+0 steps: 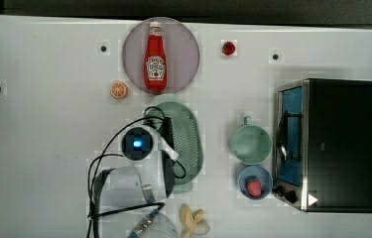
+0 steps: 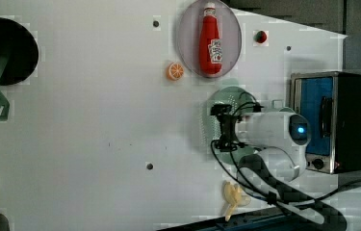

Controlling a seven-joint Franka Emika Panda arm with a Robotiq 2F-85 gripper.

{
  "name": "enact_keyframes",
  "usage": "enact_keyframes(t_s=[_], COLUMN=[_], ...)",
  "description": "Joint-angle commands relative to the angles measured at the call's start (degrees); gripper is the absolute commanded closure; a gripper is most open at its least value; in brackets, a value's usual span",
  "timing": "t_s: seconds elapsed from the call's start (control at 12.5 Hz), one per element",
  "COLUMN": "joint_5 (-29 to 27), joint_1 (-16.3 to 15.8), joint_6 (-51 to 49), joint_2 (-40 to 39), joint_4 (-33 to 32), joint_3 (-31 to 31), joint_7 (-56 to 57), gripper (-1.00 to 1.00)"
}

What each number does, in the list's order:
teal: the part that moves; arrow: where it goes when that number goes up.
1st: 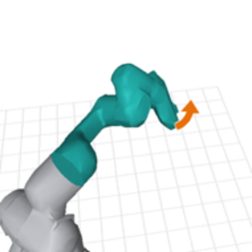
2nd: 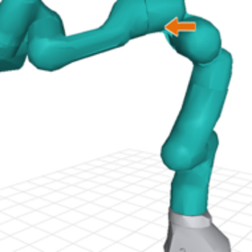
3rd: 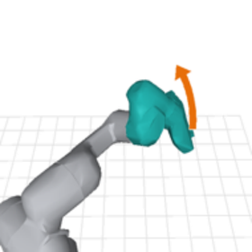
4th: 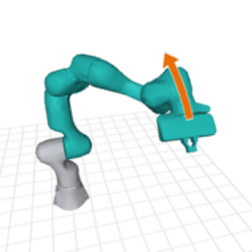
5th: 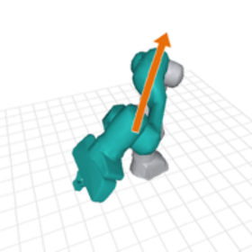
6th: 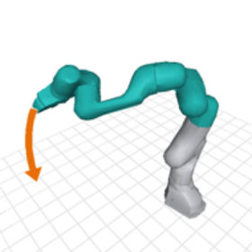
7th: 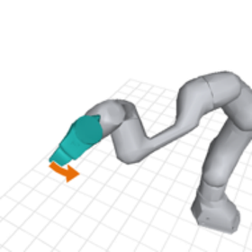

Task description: Drag strainer right to left.

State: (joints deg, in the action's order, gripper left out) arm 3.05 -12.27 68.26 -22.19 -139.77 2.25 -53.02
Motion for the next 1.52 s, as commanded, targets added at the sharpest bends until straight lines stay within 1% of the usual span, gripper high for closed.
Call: enact_keyframes(t_s=[0.08,0.48,0.88,1.52], joint_5=[-0.6,-0.6,-1.0,-9.0], joint_1=[-3.8,-8.7,-12.4,-17.4], joint_6=[-3.4,-4.4,-6.7,-9.8], joint_2=[0.1,-3.1,-6.8,-11.8], joint_4=[3.4,8.4,14.6,23.5], joint_3=[0.5,1.6,2.8,3.4], joint_7=[-8.9,-17.6,-21.7,-21.8], gripper=[-1.00,-1.00,-1.00,-1.00])
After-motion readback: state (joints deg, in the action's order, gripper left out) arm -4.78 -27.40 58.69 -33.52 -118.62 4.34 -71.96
